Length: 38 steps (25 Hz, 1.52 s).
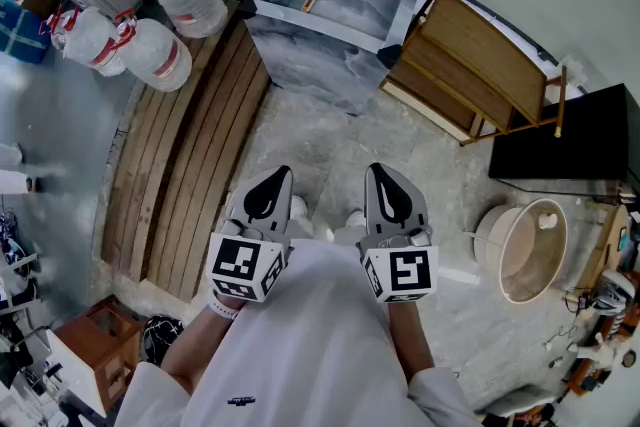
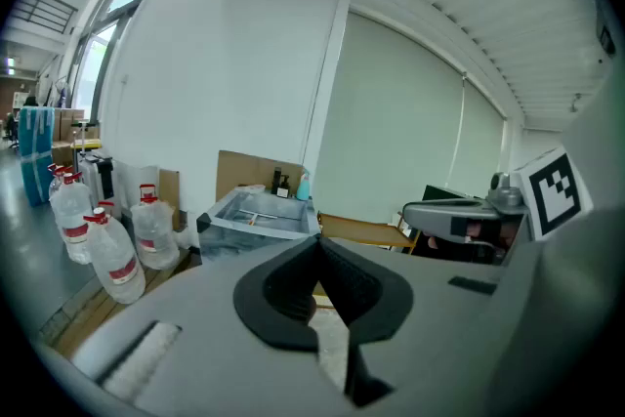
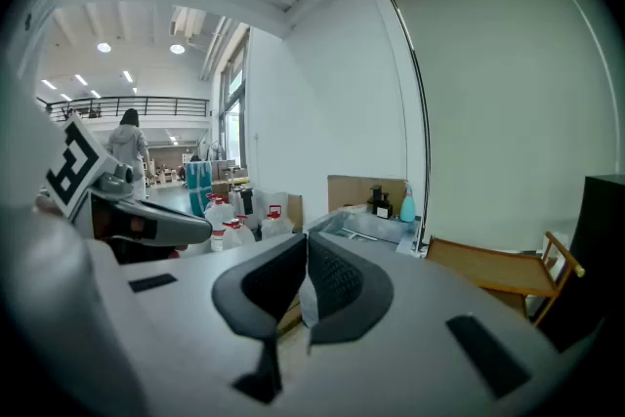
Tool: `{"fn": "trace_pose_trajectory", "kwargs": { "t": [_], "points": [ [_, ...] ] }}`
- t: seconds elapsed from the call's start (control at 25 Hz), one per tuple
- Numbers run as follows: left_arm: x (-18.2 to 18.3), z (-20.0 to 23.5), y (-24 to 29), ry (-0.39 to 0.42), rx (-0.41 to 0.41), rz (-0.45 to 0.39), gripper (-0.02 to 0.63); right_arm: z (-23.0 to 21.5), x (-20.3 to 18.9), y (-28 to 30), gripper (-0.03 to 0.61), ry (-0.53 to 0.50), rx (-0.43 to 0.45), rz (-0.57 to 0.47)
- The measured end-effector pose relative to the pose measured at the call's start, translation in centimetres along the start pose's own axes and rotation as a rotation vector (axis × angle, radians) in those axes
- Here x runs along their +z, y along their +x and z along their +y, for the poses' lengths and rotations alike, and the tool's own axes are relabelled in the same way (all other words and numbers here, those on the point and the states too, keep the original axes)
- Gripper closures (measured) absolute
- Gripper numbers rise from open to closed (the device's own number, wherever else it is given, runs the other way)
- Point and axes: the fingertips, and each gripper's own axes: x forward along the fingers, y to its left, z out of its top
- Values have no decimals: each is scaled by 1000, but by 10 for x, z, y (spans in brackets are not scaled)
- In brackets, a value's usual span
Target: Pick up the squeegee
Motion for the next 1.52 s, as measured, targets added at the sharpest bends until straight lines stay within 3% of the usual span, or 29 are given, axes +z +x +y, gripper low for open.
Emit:
{"fn": "trace_pose_trajectory", "kwargs": {
  "t": [0.4,0.92,1.08,1.24,1.52],
  "points": [
    [6,20,2,1,-37,-7,617,4,2,7,569,24,-24,-4],
    [1,83,-11,-36,-7,12,617,20,9,45,571,43,-55,8],
    [9,91,13,-30,-12,20,617,10,11,72,571,54,-22,5],
    [20,109,47,-26,4,30,616,-9,14,113,571,-12,-27,6],
    [69,138,146,-33,42,49,617,-71,38,210,572,-15,37,22]
  ]
}}
